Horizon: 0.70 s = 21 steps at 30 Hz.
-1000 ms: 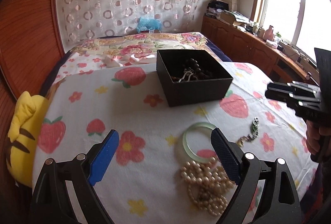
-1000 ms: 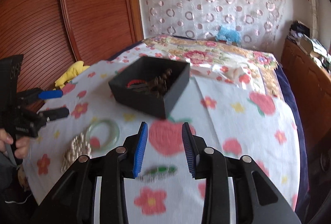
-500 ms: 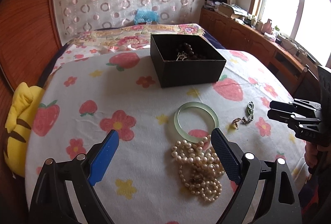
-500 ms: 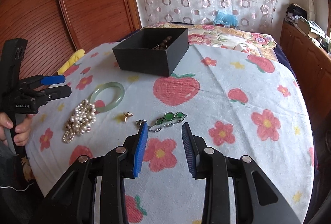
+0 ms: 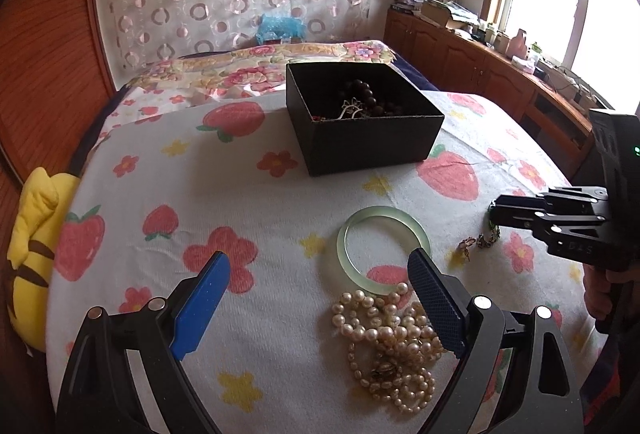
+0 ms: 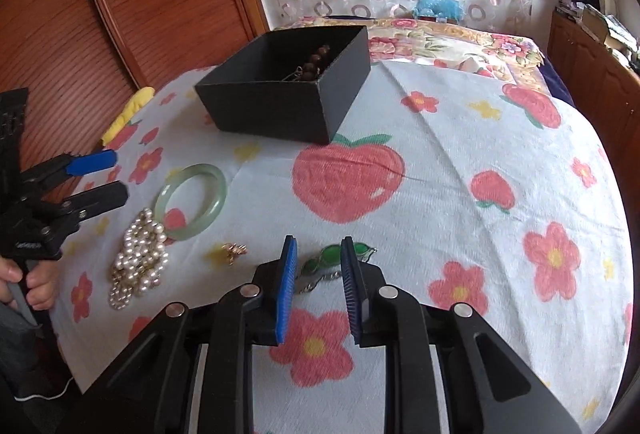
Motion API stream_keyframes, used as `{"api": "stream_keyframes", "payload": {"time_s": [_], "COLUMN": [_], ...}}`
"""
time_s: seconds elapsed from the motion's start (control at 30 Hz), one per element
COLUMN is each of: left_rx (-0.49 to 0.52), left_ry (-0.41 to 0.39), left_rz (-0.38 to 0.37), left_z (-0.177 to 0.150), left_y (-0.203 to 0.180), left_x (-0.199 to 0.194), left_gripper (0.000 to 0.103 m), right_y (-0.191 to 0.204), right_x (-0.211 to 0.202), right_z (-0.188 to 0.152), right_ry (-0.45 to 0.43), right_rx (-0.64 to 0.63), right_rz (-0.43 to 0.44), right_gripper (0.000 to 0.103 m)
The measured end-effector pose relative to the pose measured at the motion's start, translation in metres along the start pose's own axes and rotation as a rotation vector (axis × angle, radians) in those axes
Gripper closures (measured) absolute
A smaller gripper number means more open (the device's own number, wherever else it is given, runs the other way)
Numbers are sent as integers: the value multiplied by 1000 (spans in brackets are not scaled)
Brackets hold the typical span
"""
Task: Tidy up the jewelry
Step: 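Grasp the green-stone earrings with the right tool while the left tool approaches the jade bangle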
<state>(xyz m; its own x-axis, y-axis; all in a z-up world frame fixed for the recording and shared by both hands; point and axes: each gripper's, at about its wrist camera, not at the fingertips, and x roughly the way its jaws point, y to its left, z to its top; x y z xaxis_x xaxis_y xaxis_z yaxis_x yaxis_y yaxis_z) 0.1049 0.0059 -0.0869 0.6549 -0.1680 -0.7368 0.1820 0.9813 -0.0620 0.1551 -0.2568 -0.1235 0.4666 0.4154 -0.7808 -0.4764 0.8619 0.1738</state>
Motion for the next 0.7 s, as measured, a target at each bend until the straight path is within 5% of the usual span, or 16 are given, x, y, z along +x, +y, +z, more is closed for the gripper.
{"api": "stream_keyframes", "payload": {"time_s": [0.43,0.7], "left_rx": [-6,11], "left_ry": [3,18], "left_rz": [-5,2], "left_z": [-4,-4], "left_y": [-2,-1], "left_x": [0,7], "left_gripper": [16,16], "right_y": [17,10], "right_x": [9,4], "right_z": [4,-2], "right_ry": [6,14], "right_rx": [-118,-119], "right_rz": [-112,-121], "right_gripper": [78,91]}}
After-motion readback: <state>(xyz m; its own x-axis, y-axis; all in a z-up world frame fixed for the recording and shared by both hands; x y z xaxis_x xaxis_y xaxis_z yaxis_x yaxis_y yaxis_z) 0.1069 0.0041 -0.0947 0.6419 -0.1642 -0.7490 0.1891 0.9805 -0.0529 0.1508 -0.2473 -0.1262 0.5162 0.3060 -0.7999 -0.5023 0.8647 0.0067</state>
